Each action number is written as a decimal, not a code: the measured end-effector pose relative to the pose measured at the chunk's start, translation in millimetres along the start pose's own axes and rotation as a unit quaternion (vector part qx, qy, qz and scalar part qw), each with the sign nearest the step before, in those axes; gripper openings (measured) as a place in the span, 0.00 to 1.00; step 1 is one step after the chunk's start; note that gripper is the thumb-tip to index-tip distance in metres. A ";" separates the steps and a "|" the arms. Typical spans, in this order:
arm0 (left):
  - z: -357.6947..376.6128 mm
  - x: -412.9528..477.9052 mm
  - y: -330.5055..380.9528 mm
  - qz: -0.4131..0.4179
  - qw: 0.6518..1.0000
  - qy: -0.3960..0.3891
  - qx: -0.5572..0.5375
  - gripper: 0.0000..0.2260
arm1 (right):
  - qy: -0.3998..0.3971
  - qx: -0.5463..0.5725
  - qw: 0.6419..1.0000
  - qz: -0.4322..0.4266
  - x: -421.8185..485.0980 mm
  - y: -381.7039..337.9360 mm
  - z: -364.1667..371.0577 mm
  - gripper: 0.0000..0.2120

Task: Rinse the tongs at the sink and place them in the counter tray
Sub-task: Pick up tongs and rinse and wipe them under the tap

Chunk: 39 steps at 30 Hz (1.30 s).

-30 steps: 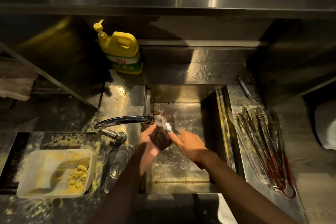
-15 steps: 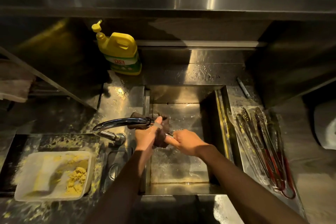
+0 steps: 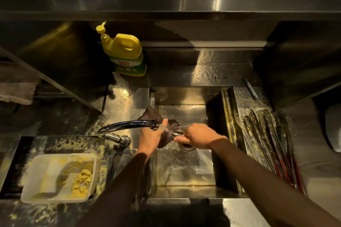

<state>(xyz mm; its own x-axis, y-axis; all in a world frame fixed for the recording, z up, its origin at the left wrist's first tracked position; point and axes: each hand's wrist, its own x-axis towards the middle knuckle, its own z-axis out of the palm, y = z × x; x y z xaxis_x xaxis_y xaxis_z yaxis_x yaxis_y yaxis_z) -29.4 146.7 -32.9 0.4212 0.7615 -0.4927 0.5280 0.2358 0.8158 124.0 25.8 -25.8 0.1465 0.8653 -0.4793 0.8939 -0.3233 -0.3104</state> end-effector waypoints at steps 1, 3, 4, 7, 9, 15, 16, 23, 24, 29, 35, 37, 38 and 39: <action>0.7 0.3 0.6 -0.008 1.000 0.016 -0.013 0.13 | 0.007 -0.018 1.000 -0.002 0.7 5.3 -5.0 0.36; 1.8 3.0 0.8 -0.058 0.996 0.050 -0.048 0.12 | 0.021 -0.014 0.999 0.020 -3.8 18.7 -8.7 0.37; 2.3 4.7 -1.2 -0.087 0.991 0.066 -0.081 0.14 | 0.028 0.009 0.999 0.039 -8.6 23.7 -7.0 0.36; 1.7 6.1 -15.3 -0.180 0.962 0.064 -0.198 0.13 | 0.036 0.162 0.981 0.100 -21.1 24.1 6.8 0.32; 4.7 -2.3 -13.3 -0.203 0.938 0.005 -0.282 0.05 | 0.040 0.257 0.958 0.119 -23.1 12.5 19.9 0.38; 15.8 -13.1 -12.1 -0.261 0.863 -0.043 -0.431 0.12 | 0.026 0.360 0.928 0.091 -24.4 -25.9 40.4 0.39; 15.4 -11.9 -16.1 -0.260 0.869 -0.041 -0.419 0.14 | 0.020 0.373 0.923 0.091 -24.6 -31.4 42.4 0.38; 20.4 -5.1 -22.7 -0.169 0.957 -0.026 -0.235 0.20 | -0.033 0.396 0.915 0.070 -25.1 -42.2 36.3 0.32; 21.2 -5.5 -18.6 -0.157 0.962 -0.007 -0.222 0.24 | -0.033 0.380 0.922 0.065 -24.3 -37.4 33.1 0.31; 10.9 -4.2 -22.4 -0.156 0.963 0.086 -0.203 0.16 | -0.021 0.209 0.975 0.069 -30.5 14.9 9.2 0.34; 14.7 -21.6 -29.1 -0.171 0.954 0.034 -0.243 0.19 | 0.071 0.265 0.960 0.057 -42.0 23.6 3.8 0.22; 22.7 -28.0 -32.0 -0.170 0.954 0.000 -0.249 0.21 | 0.089 0.252 0.962 0.059 -37.3 17.4 11.7 0.19; 28.3 -32.7 -30.7 -0.174 0.954 -0.004 -0.244 0.20 | 0.105 0.254 0.959 0.064 -35.7 17.5 17.3 0.17; 34.3 -39.4 -26.1 -0.176 0.954 0.004 -0.243 0.18 | 0.118 0.250 0.959 0.071 -35.6 18.4 21.9 0.16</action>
<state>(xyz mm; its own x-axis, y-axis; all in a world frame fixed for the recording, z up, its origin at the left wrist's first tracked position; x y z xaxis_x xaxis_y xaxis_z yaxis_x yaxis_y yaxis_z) -34.5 89.8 -45.1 0.2739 0.5876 -0.7614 0.2308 0.7284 0.6451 126.0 -19.3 -32.5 0.3958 0.8428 -0.3647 0.5527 -0.5358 -0.6383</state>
